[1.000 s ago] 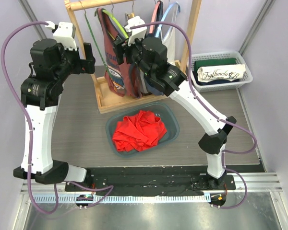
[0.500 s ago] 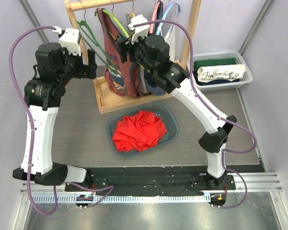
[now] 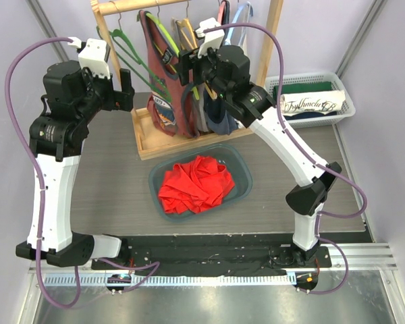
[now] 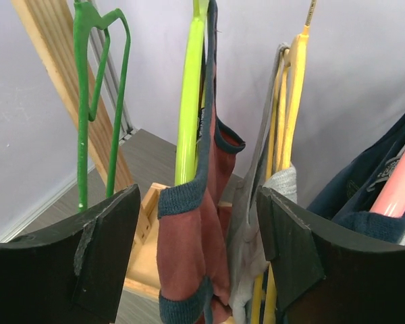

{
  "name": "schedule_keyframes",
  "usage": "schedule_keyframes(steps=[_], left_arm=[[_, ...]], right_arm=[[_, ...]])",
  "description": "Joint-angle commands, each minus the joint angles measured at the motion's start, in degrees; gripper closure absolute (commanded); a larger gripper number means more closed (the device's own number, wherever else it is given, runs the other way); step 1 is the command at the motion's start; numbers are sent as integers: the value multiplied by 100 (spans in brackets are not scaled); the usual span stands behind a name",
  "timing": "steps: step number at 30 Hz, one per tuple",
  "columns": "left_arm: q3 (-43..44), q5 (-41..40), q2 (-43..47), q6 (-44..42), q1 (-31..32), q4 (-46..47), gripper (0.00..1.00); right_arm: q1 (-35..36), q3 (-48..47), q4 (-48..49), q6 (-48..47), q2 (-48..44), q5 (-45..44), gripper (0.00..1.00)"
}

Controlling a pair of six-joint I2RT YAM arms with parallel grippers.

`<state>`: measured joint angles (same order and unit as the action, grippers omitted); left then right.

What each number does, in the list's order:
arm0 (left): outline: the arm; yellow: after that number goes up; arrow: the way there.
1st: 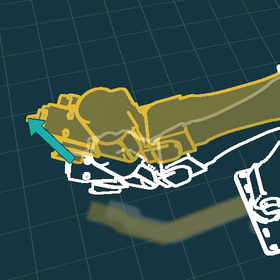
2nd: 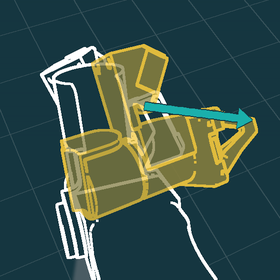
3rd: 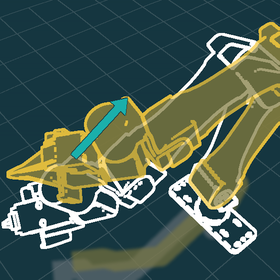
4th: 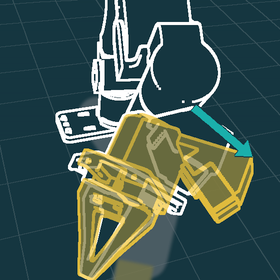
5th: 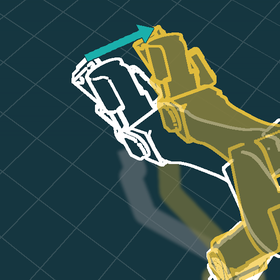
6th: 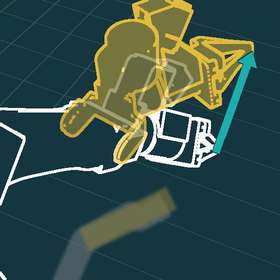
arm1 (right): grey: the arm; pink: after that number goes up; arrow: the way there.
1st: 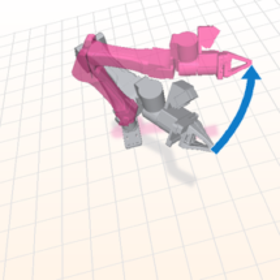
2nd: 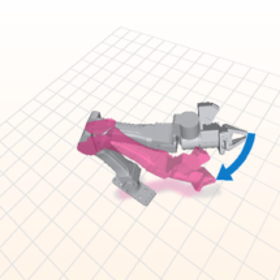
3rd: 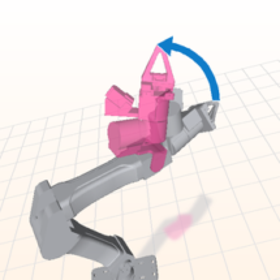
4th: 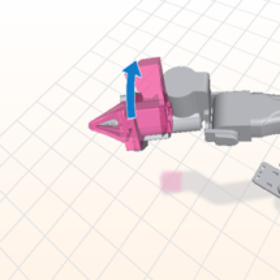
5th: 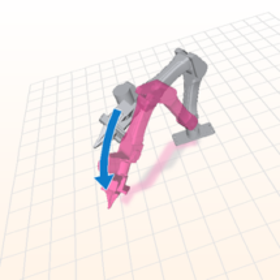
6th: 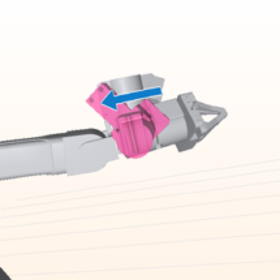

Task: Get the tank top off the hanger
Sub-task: Pick up the hanger from the clothesline.

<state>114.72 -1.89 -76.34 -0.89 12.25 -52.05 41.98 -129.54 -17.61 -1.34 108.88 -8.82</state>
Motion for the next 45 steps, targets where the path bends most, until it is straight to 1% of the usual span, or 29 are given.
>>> schedule_keyframes(steps=[1,5,9,12,15,16,17,18,20,21,22,23,31,34,36,37,39,41,43,45], left_arm=[[24,75,84,-26,-3,310,0],[24,75,110,-52,5,318,0],[42,84,110,-52,-3,327,0],[60,84,101,-70,5,319,0],[95,92,93,-52,5,301,0],[103,92,93,-35,-3,301,0],[112,101,93,-43,5,292,0],[112,119,101,-26,5,292,0],[104,119,119,-35,5,292,0],[95,119,128,-43,5,283,0],[86,110,136,-52,5,292,0],[77,110,136,-43,5,292,0],[60,75,180,-70,-3,275,0],[33,40,198,-87,5,292,0],[25,22,215,-105,5,283,0],[24,22,224,-105,5,283,0],[-2,13,259,-131,5,283,0],[-19,5,259,-149,5,275,0],[-72,-4,268,-149,-3,283,0],[-107,-4,286,-149,5,283,0]], right_arm=[[3,-150,30,239,-96,284,25],[144,-615,-330,170,334,-171,31],[285,-555,-393,-85,406,-594,33],[337,-617,-489,-112,476,-822,37],[399,-652,-586,-217,520,-1077,44],[451,-643,-604,-243,520,-1095,52],[478,-626,-595,-270,511,-1122,57],[504,-608,-595,-348,511,-1183,69],[592,-521,-464,-463,459,-1297,81],[627,-468,-393,-515,441,-1333,93],[645,-415,-219,-638,380,-1376,97],[689,-310,-130,-683,336,-1403,99],[821,-230,581,-920,99,-1412,99],[838,-230,959,-841,-24,-1429,99],[847,-178,1232,-710,-138,-1657,99],[847,-151,1459,-683,-174,-1658,99],[847,-98,1602,-587,-270,-1571,99],[865,-19,1725,-542,-332,-1588,99],[874,164,2120,-534,-489,-1676,99],[874,542,2496,-525,-596,-1728,99]])
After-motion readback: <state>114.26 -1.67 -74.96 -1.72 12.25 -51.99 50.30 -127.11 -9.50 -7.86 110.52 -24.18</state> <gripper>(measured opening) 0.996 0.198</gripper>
